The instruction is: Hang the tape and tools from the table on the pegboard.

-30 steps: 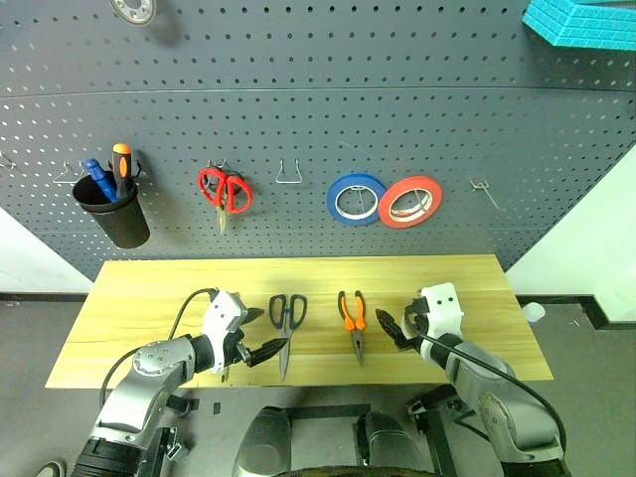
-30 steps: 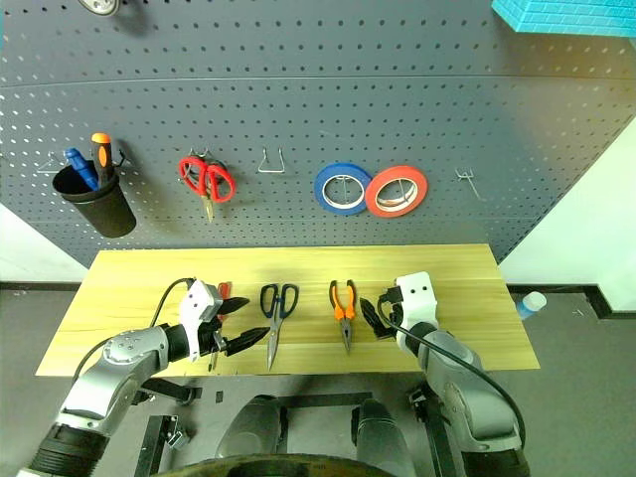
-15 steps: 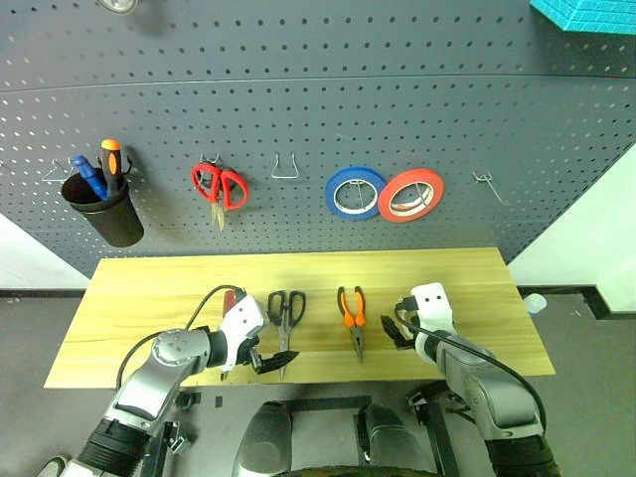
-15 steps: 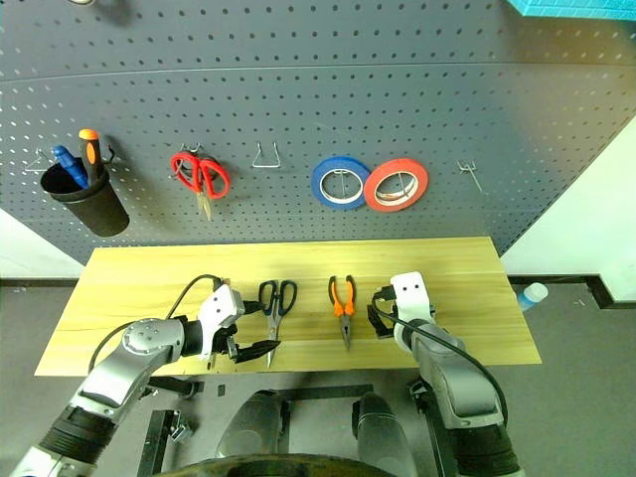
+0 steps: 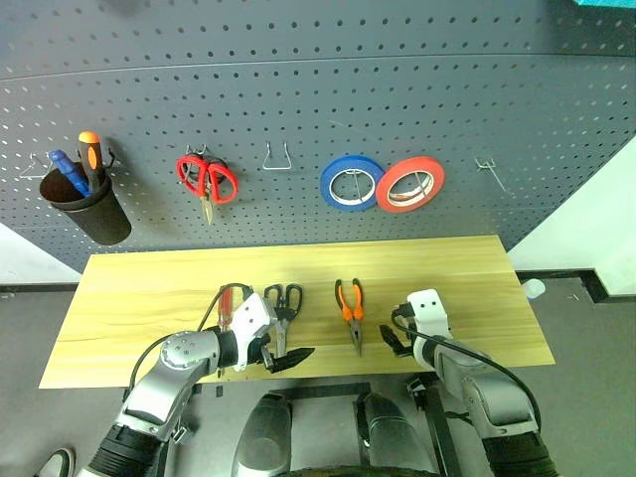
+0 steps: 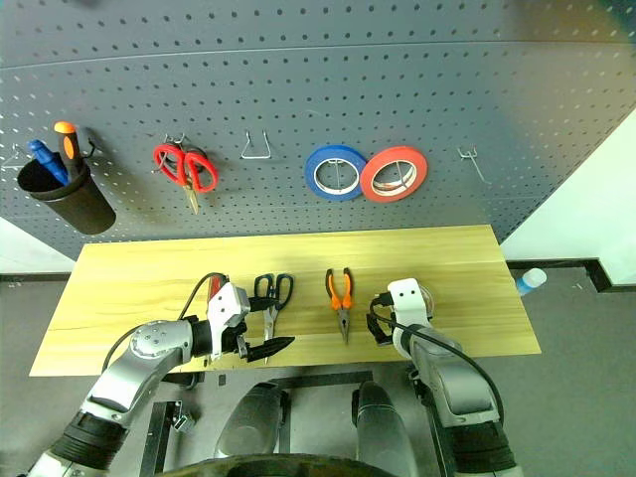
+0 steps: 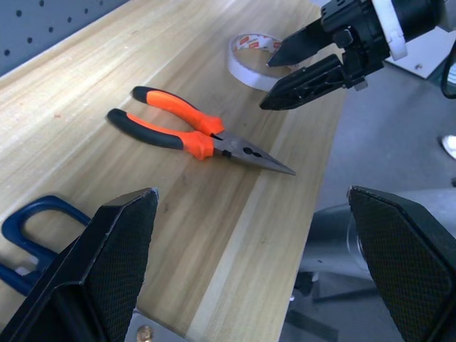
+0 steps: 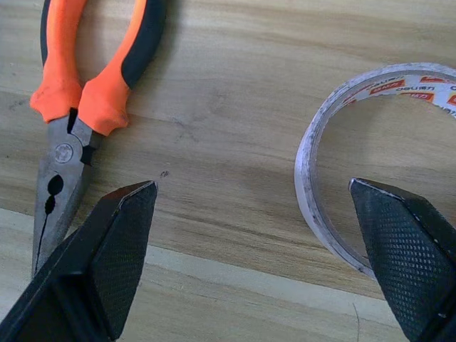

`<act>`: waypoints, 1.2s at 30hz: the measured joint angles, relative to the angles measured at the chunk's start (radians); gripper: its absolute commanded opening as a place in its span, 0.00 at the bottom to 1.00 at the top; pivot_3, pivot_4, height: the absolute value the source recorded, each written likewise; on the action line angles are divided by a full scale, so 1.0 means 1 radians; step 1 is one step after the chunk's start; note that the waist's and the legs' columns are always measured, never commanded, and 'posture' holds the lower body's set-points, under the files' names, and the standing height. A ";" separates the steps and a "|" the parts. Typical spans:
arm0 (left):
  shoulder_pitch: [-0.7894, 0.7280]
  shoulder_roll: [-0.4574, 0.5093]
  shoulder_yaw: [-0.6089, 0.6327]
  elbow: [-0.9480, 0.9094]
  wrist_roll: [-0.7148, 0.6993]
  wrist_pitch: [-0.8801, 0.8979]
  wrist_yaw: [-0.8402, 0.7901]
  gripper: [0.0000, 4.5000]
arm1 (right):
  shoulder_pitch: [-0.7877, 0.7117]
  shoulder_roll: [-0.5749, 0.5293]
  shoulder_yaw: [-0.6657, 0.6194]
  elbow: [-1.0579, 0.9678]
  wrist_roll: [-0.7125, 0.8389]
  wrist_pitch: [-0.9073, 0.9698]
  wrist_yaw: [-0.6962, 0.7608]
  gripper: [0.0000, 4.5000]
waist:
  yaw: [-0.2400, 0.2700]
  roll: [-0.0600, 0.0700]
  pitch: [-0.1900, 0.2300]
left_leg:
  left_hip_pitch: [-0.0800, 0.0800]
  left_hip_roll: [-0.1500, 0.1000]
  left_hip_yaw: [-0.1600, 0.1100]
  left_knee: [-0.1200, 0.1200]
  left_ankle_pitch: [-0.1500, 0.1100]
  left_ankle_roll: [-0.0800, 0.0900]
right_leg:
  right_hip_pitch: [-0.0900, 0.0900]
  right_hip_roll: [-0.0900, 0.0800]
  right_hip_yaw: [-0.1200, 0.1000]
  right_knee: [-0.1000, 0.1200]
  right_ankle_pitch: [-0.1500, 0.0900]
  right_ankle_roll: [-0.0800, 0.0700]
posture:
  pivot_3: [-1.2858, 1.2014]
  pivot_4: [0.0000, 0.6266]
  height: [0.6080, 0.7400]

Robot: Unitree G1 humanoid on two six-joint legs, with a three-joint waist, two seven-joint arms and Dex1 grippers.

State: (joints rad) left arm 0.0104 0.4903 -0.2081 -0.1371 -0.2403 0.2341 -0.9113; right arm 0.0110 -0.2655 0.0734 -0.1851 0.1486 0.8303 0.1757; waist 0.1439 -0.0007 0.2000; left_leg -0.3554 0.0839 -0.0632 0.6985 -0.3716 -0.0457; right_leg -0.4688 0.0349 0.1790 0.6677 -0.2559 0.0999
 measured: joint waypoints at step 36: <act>0.189 0.100 0.083 -0.343 -0.130 0.178 0.055 0.99 | 0.057 0.017 0.001 -0.063 -0.017 -0.040 0.030 0.91 | -0.031 -0.008 0.097 | -0.004 0.000 0.000 -0.001 0.000 0.000 | -0.004 0.000 0.001 0.000 -0.002 0.003 | 0.65 0.52 0.52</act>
State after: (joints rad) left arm 0.1993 0.5904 -0.1248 -0.4799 -0.3705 0.4116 -0.8562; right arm 0.0684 -0.2486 0.0745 -0.2481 0.1318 0.7898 0.2059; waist 0.1124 -0.0087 0.2969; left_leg -0.3592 0.0842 -0.0634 0.6979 -0.3718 -0.0455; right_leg -0.4729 0.0347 0.1798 0.6677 -0.2578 0.1030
